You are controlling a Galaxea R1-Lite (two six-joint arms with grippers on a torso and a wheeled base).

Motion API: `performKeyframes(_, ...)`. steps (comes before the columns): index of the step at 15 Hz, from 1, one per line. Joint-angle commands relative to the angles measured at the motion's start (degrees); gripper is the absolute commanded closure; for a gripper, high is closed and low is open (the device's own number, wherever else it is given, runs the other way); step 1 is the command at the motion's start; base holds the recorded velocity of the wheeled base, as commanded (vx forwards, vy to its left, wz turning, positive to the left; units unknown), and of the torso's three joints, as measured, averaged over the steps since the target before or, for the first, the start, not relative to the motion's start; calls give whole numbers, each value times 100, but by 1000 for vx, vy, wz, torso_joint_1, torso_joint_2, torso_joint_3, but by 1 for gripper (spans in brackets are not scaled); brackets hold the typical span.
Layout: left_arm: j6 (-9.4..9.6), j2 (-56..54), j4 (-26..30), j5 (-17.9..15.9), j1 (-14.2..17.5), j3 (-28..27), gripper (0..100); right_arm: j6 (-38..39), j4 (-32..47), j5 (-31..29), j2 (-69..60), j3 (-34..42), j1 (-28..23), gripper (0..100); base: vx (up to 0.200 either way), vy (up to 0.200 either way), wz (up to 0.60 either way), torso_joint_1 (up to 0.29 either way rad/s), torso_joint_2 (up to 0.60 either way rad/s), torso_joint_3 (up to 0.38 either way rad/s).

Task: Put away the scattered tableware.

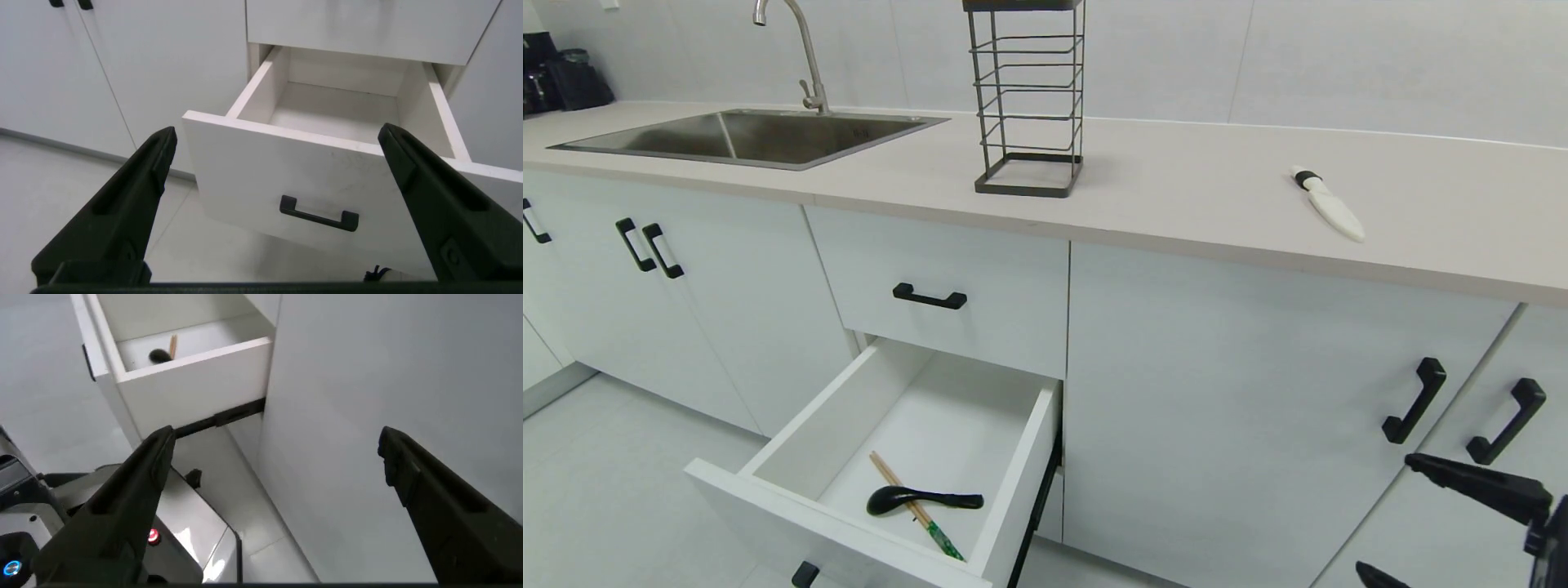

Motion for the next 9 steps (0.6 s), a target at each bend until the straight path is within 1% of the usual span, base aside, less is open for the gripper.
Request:
performKeyframes(1,0,7,-1,1,0,0,0,-117,386,71,-1593,95,-924,0,0,0,0,0,0,0)
performKeyframes(3,8,7,-1,1,0,0,0,-293,1019,212,-2604,103,-1417,0,0,0,0,0,0,0)
performKeyframes(6,8,7,-1,-26,0,0,0,-284,2328,212,-4520,103,-1926,0,0,0,0,0,0,0)
performKeyframes(7,8,7,-1,-26,0,0,0,-311,2548,203,-4827,112,-2014,0,0,0,0,0,0,0)
performKeyframes(8,8,7,-1,-26,0,0,0,-293,2522,159,-4880,112,-2032,0,0,0,0,0,0,0)
performKeyframes(9,8,7,-1,-17,0,0,0,-276,2364,107,-4818,112,-2172,0,0,0,0,0,0,0)
